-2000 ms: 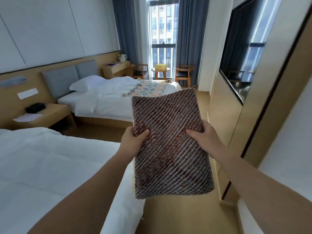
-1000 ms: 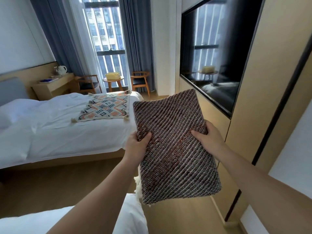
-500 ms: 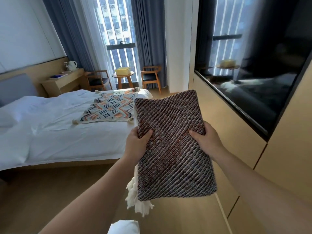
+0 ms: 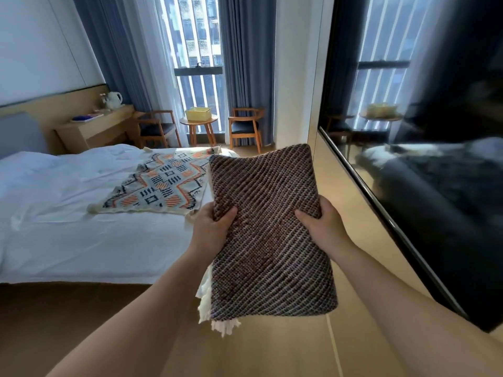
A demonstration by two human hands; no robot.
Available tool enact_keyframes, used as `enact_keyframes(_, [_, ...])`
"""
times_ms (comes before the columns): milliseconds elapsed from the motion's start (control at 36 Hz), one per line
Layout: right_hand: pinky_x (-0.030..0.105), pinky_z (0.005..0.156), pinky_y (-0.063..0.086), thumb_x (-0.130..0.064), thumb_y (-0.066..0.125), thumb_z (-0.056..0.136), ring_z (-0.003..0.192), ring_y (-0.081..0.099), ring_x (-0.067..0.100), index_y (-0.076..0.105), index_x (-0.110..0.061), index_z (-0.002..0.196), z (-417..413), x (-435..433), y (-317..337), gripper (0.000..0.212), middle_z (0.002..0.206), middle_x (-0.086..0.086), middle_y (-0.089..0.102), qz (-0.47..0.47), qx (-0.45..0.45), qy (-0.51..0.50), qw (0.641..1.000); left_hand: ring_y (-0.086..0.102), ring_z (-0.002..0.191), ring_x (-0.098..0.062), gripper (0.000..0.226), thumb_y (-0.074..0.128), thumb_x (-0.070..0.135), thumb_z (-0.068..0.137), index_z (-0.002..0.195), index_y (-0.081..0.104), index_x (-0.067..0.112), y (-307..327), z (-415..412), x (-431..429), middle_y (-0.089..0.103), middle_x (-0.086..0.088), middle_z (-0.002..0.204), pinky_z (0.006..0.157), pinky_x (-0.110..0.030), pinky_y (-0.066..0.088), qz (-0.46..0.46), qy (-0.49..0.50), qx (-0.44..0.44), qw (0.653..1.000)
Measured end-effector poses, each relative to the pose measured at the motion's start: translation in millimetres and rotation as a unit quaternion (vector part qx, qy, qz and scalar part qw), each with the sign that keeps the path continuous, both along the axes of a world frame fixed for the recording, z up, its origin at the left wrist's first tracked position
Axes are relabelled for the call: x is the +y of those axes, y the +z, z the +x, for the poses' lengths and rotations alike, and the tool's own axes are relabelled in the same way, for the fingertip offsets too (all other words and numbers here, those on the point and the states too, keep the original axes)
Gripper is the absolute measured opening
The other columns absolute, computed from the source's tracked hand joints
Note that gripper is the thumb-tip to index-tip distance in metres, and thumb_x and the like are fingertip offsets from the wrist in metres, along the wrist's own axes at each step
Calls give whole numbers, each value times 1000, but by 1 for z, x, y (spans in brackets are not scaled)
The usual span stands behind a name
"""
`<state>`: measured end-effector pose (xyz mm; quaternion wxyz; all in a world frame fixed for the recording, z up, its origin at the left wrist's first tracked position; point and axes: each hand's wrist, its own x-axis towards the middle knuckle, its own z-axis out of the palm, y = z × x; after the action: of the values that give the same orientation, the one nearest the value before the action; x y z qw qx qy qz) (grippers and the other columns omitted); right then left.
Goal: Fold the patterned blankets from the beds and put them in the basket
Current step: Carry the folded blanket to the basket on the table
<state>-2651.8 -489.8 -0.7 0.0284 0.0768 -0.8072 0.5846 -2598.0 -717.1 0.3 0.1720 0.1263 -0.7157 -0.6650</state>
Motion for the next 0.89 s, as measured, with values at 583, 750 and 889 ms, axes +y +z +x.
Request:
enact_keyframes(583, [43,96,50,-23,66,88,107,61,19,55,-18,127,-328,-59,-16,41,119,0,64,10,4,-40,999,68,86,-12,25,68,16,88,110,62,8,-20,-341,-64,71,-4,99,75,-23,56,-11,-21,15,1000])
enact_keyframes(750, [43,98,48,-23,66,88,110,60,21,55,-16,128,-418,-80,-20,43,121,2,64,14,-7,-41,999,69,92,-20,28,69,16,86,111,63,7,-24,-433,-84,72,-6,101,88,-42,55,-23,-3,0,1000])
enact_keyframes(889, [40,96,49,-19,65,89,106,60,20,56,-14,126,-505,-95,-27,38,118,2,64,13,-6,-21,1000,69,95,-20,30,70,22,85,112,63,10,-35,-513,-97,72,-3,103,90,-45,54,-37,18,-7,999])
